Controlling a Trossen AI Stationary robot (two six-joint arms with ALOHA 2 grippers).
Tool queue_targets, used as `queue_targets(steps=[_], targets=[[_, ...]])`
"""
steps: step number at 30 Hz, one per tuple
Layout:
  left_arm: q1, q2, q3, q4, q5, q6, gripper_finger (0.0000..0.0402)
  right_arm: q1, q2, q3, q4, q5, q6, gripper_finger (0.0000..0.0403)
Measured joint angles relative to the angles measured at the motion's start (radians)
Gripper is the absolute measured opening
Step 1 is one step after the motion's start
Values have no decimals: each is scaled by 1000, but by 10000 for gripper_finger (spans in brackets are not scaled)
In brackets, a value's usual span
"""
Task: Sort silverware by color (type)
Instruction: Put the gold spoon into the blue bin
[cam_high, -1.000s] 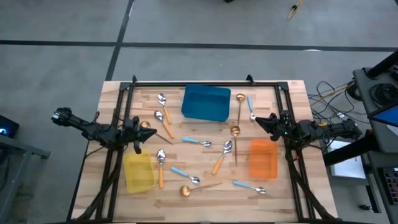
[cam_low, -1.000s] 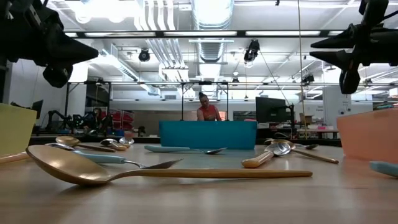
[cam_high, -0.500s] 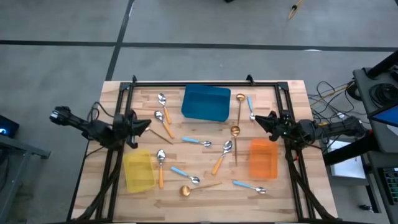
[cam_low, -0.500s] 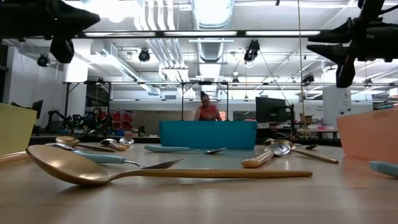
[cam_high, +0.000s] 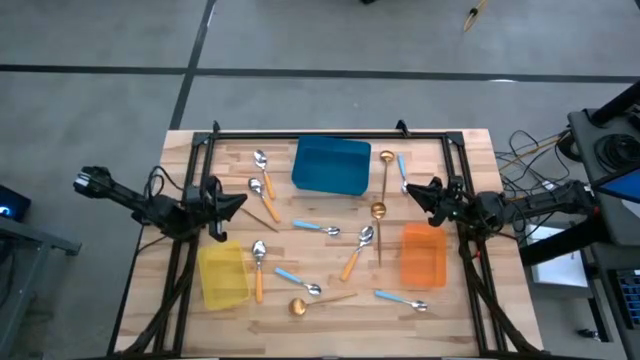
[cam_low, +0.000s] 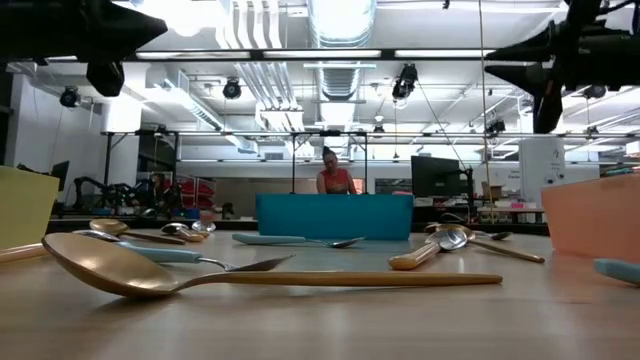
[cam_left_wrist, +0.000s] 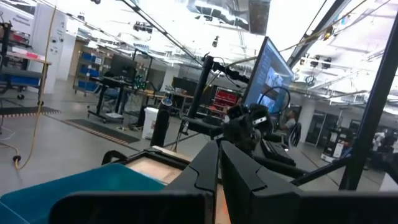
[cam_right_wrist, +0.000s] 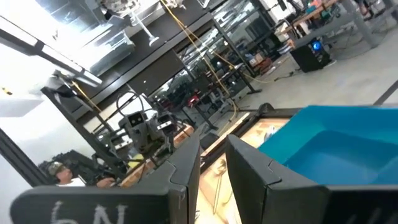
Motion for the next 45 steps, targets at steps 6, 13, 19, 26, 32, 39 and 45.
queue_targets(steps=[6, 13, 19, 26, 32, 39, 45], targets=[[0, 54, 0, 113, -1, 69, 0, 0, 75, 107, -89, 0, -61, 68], [6, 65, 0, 160, -5, 130, 0, 0, 140, 274, -401, 54, -16, 68], [19, 65, 0, 162, -5, 130, 0, -4, 198, 447, -733, 139, 127, 68], [27, 98, 45, 235, 54, 176, 0, -9, 283, 593, -859, 148, 190, 68], [27, 176, 148, 210, 78, 330, 0, -28, 375, 694, -870, 148, 195, 68], [47, 243, 222, 97, 28, 439, 0, -69, 479, 789, -904, 100, 207, 68], [94, 253, 237, -8, 25, 443, 0, -111, 578, 898, -965, 75, 206, 68]])
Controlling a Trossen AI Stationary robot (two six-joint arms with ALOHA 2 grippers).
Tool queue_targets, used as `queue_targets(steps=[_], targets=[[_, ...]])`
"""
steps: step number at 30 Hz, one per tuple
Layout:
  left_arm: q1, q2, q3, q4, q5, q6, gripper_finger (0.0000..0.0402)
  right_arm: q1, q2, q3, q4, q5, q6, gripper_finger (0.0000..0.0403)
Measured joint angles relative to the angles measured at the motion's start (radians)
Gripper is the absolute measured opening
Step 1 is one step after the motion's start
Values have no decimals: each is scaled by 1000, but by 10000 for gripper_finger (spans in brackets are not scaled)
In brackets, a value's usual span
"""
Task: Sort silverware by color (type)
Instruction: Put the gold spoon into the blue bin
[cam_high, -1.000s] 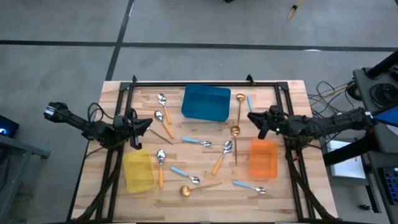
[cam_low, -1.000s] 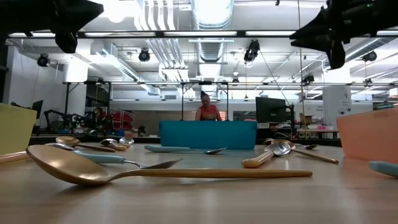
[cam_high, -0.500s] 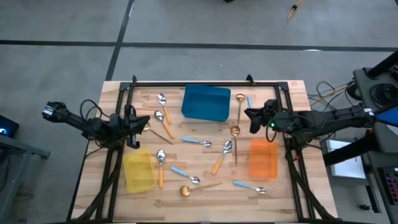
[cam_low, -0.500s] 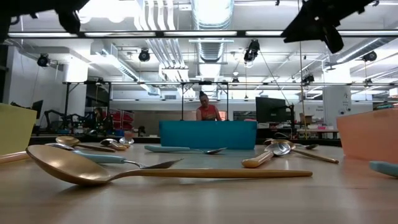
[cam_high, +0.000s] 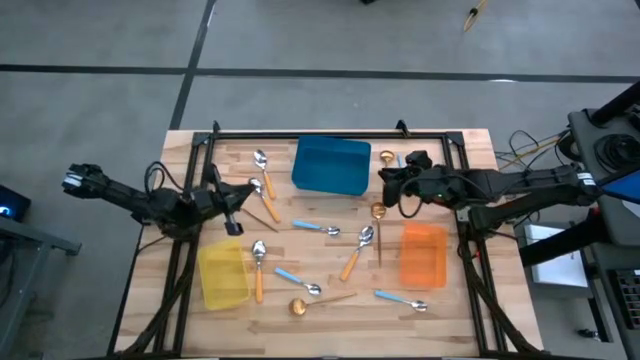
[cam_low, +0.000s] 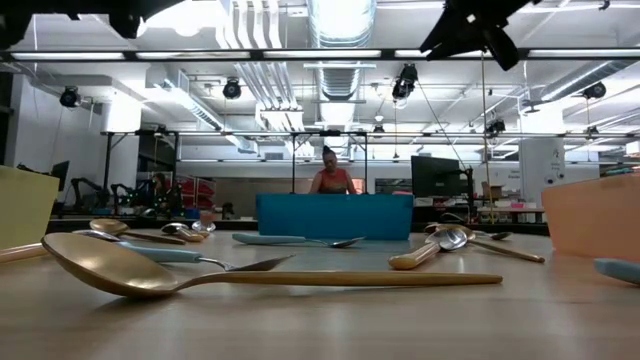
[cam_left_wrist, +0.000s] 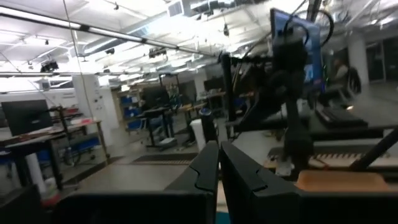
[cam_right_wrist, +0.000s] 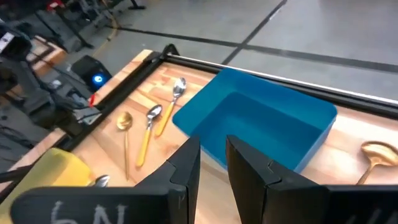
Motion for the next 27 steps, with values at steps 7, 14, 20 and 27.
queue_targets(steps=[7, 14, 20, 27], targets=[[16, 0, 0, -88, 232, -6, 0, -72, 154, 165, -132, 0, -48, 68], [17, 15, 52, -97, 333, 53, 0, -119, 307, 338, -274, -61, -27, 68], [17, 41, 118, -213, 231, 54, 0, -145, 404, 457, -374, -239, 31, 68], [17, 49, 188, -413, 183, 48, 0, -145, 470, 506, -527, -350, 133, 68]])
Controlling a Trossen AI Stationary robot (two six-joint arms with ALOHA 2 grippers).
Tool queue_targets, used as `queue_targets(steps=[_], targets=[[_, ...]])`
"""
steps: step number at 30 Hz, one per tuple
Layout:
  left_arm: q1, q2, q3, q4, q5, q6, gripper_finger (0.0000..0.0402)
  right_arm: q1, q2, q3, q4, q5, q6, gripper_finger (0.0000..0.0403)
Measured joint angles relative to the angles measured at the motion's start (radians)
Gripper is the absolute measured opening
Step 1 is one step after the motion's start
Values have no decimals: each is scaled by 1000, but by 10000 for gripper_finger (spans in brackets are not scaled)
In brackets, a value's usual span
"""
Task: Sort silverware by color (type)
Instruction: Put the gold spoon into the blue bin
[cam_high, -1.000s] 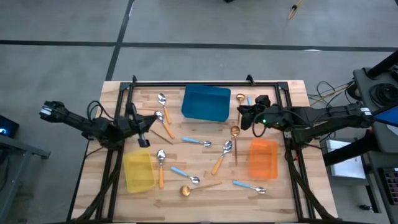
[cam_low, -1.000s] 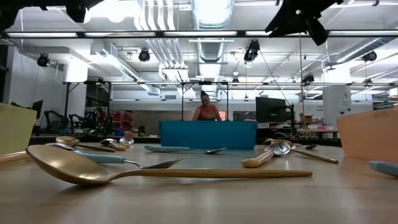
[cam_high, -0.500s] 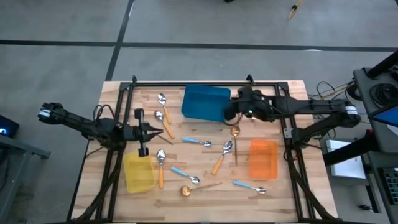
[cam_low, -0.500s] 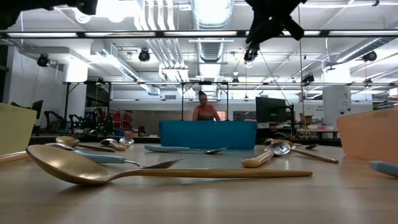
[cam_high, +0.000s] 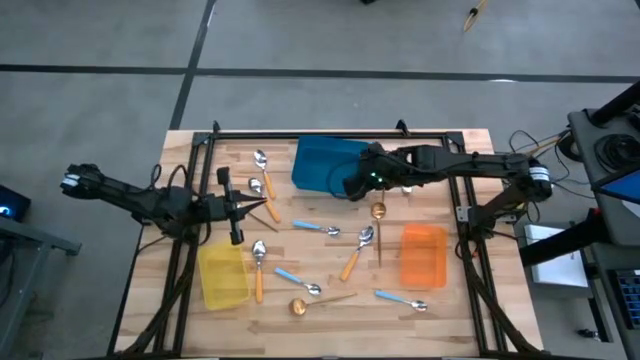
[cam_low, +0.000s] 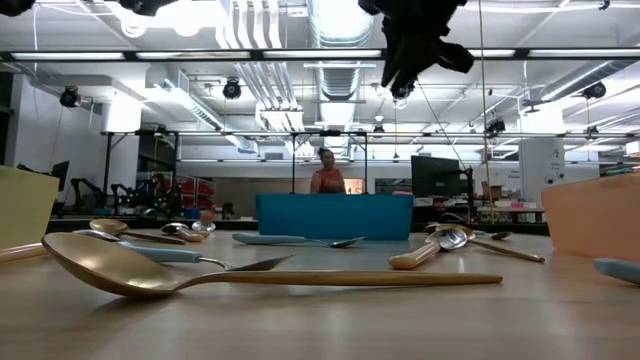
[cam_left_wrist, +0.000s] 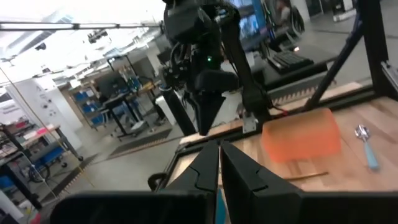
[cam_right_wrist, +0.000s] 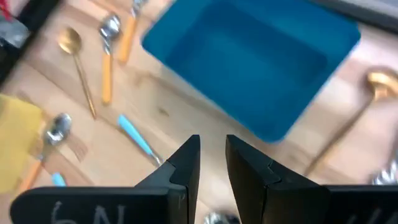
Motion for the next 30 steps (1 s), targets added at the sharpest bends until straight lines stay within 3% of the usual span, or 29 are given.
queue_targets(steps=[9, 12, 19, 25, 30], targets=[[0, -1, 49, -108, -8, 4, 0, 0, 75, 0, -409, -73, 249, 68], [0, -1, 55, -123, -8, 7, 0, 0, 110, 0, -519, -69, 259, 68], [0, 2, 54, -127, -9, 31, 0, -5, 192, -1, -511, -69, 108, 68], [0, 3, 54, -126, -9, 44, 0, -5, 272, -1, -462, -69, -118, 68], [0, 12, 53, -126, -9, 53, 0, -5, 340, -1, -462, -77, -157, 68]])
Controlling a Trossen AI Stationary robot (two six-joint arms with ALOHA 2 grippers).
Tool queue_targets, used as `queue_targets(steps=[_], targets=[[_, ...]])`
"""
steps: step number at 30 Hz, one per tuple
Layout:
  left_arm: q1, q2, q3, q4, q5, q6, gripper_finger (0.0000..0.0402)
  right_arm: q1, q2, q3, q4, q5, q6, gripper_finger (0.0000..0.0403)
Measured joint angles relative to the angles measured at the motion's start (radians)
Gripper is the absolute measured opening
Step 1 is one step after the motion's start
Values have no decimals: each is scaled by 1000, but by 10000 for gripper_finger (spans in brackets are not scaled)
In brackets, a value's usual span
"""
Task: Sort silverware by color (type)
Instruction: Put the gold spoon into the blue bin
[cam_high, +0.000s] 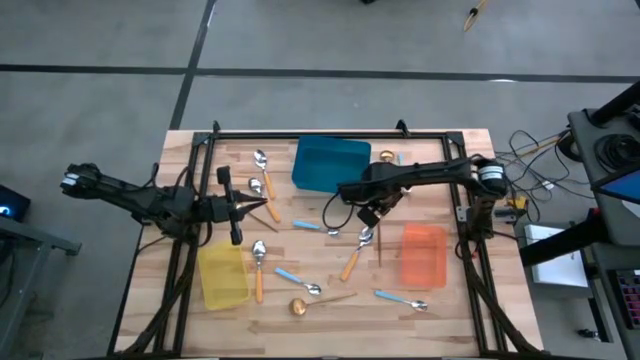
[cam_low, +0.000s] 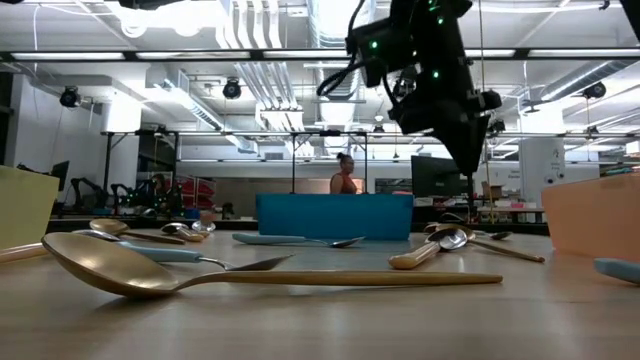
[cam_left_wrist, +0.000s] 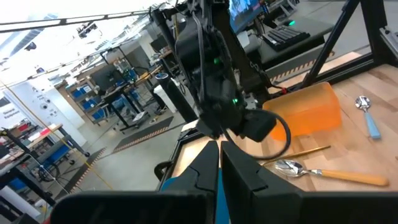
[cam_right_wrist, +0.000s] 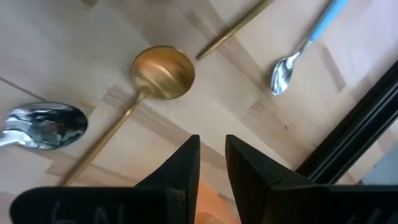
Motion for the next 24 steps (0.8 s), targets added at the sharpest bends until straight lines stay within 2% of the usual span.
queue_targets(steps=[2, 5, 12, 16, 21, 24], targets=[[0, 1, 0, 0, 0, 0, 0, 0, 21, 0, 0, 0, -21, 68], [0, 1, 0, 1, 0, 0, 0, 0, 33, -1, 1, 1, 29, 68], [0, 3, 0, 1, 0, 3, 0, -2, 0, 0, 1, 71, 130, 68], [0, 3, -1, 2, 0, 3, 0, -4, -13, -1, 2, 0, 171, 68], [0, 4, -1, 3, 0, 4, 0, -4, -24, -1, 5, -25, 242, 70], [0, 5, -1, 3, 0, 3, 0, -4, -24, -1, 10, -29, 266, 87]])
